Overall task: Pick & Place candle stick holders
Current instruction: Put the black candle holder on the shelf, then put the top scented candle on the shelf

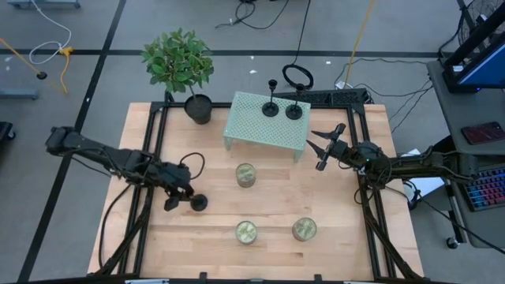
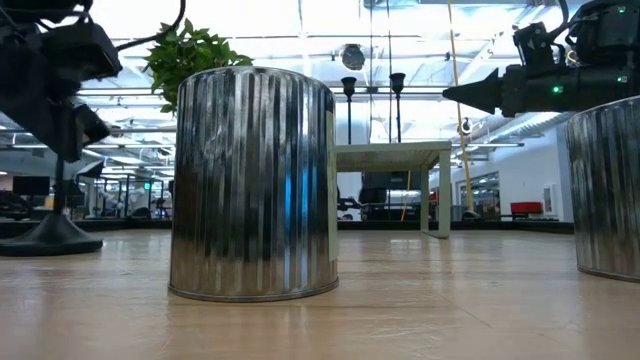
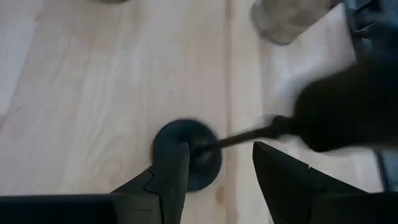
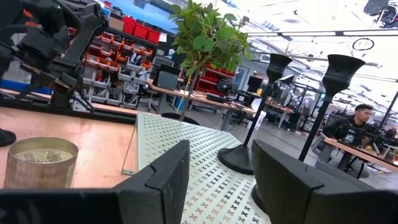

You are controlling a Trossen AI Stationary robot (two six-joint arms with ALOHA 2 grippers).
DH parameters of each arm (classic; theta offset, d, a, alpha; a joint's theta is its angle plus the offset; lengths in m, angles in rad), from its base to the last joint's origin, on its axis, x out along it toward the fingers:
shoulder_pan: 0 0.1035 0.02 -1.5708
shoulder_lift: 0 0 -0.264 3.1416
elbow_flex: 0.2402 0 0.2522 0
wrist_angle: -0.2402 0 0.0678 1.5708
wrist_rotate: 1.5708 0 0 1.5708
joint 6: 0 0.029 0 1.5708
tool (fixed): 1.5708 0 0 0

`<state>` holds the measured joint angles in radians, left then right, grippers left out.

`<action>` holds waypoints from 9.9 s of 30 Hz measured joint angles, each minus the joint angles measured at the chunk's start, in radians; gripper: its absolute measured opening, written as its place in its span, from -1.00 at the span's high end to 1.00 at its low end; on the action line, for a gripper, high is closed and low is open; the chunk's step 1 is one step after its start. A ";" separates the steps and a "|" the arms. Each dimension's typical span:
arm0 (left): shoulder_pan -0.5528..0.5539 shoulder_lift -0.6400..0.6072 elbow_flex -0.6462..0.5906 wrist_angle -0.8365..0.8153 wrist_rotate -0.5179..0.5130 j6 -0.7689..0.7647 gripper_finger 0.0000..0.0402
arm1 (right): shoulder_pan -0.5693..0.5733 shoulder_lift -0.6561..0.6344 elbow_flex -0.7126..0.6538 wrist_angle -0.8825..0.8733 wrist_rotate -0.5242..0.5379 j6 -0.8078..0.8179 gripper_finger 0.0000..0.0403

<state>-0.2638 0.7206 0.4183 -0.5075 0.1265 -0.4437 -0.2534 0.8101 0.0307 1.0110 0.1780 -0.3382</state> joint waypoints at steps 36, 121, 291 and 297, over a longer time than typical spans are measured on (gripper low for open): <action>-0.039 0.125 0.000 0.061 -0.086 0.056 0.09 | 0.000 0.000 0.000 0.010 0.000 -0.048 0.18; 0.792 0.971 0.984 0.225 -0.310 0.315 0.88 | 0.000 0.000 0.000 0.039 0.002 -0.070 0.18; 0.663 0.900 1.160 -0.338 -0.047 0.566 0.97 | 0.210 0.116 0.239 -0.567 0.056 0.315 0.18; 0.662 0.922 1.161 -0.332 -0.046 0.554 0.97 | 0.209 0.116 0.239 -0.567 0.056 0.315 0.18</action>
<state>0.3978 1.6425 1.5794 -0.8391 0.0801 0.1098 -0.0440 0.9260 0.2699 0.4442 0.2340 -0.0235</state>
